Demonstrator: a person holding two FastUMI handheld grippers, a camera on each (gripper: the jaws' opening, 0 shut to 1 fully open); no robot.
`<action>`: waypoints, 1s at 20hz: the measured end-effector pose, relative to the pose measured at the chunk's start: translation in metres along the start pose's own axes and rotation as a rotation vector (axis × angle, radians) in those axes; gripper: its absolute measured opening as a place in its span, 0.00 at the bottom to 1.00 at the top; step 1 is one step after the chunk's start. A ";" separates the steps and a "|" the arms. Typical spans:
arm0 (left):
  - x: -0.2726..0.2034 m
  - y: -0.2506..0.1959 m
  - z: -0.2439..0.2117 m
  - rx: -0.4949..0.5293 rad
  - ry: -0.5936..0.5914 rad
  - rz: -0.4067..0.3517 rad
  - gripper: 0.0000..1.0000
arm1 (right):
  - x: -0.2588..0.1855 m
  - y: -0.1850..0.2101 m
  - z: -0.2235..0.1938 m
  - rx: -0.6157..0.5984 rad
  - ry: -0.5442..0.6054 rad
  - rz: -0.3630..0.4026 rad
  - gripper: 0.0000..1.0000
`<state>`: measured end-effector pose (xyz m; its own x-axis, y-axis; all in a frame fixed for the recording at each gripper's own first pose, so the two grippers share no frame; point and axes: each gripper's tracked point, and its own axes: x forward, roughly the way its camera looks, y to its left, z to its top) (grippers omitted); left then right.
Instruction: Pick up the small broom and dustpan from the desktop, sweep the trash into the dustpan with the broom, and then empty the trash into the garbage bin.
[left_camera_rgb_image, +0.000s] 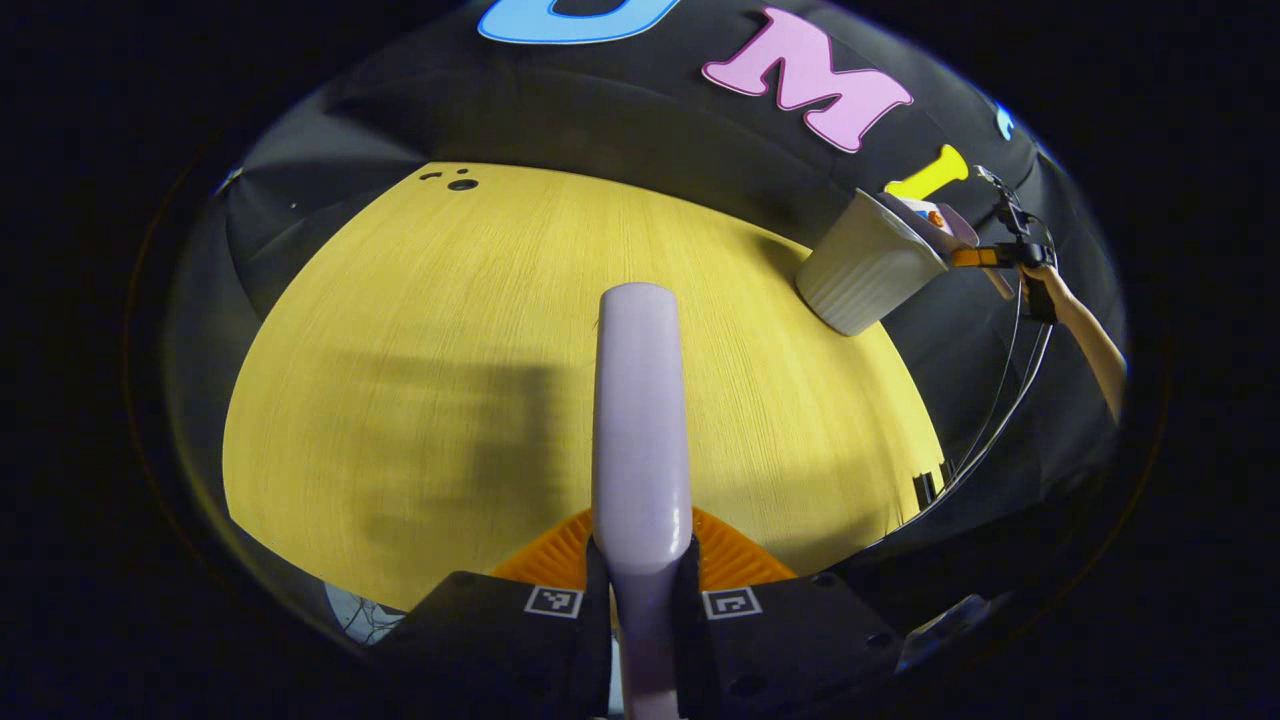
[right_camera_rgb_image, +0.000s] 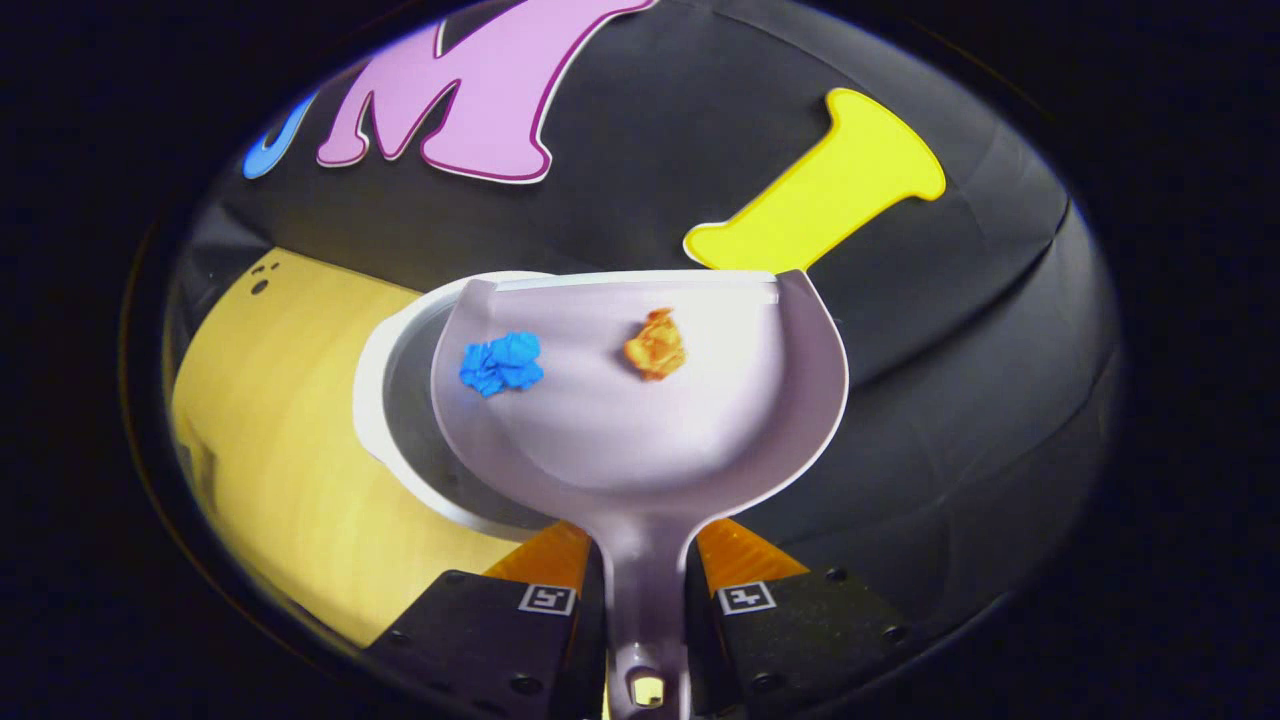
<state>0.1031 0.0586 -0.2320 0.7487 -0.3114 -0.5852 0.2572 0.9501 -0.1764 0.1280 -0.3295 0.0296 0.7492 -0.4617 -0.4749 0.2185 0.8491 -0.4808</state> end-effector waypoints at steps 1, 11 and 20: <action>-0.001 0.000 0.001 0.004 -0.002 0.002 0.29 | 0.001 -0.004 -0.001 -0.057 -0.008 -0.041 0.37; -0.001 -0.011 -0.006 0.000 0.029 -0.002 0.29 | 0.006 -0.021 0.008 -0.506 -0.081 -0.275 0.41; -0.006 -0.026 0.001 -0.060 0.006 -0.017 0.30 | 0.006 -0.043 0.028 -0.936 -0.138 -0.401 0.32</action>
<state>0.0923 0.0355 -0.2228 0.7408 -0.3274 -0.5866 0.2328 0.9442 -0.2329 0.1411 -0.3616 0.0679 0.8068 -0.5836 -0.0921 -0.0619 0.0716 -0.9955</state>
